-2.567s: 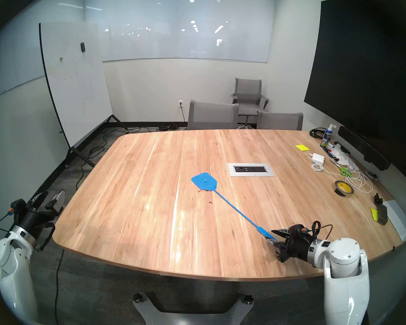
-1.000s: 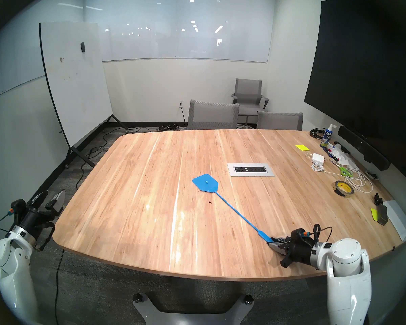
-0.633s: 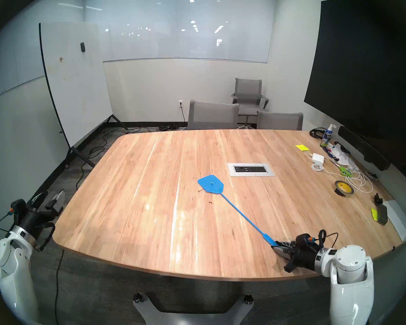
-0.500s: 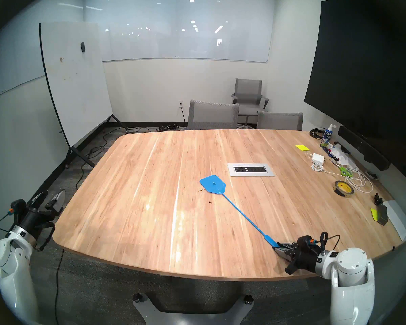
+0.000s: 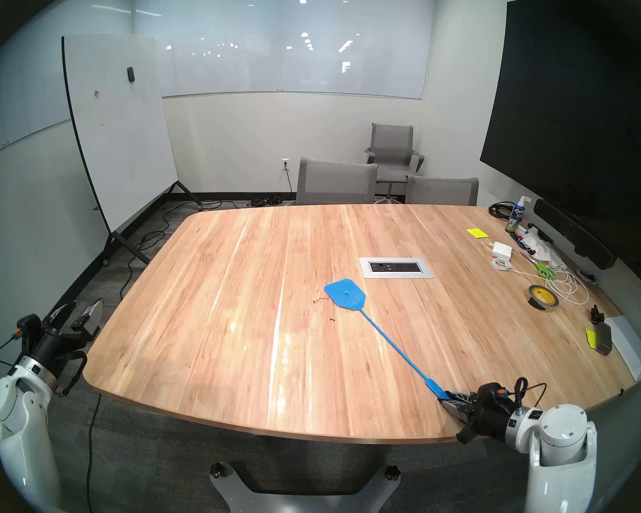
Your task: Swat a bug on table
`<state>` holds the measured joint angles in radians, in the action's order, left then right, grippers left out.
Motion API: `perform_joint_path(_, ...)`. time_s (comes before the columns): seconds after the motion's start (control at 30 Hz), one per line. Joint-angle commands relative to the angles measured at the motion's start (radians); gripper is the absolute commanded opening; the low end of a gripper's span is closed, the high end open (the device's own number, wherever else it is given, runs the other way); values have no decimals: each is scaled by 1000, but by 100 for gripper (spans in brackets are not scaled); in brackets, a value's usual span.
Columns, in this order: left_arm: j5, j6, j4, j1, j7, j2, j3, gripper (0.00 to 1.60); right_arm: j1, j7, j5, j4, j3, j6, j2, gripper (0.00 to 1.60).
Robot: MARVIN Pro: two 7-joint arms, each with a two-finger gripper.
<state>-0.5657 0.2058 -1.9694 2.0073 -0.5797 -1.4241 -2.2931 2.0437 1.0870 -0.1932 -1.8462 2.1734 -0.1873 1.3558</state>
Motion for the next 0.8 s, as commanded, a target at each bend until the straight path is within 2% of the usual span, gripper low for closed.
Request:
perform_joint_path(0.0, -2, 1, -17, 1, 0, 0, -4, 160, 48, 11, 16, -26, 34, 7, 16, 0)
perform_joint_path(0.77, 3, 4, -17, -3, -4, -4, -6, 160, 125, 44, 64, -30, 159, 69, 75, 0)
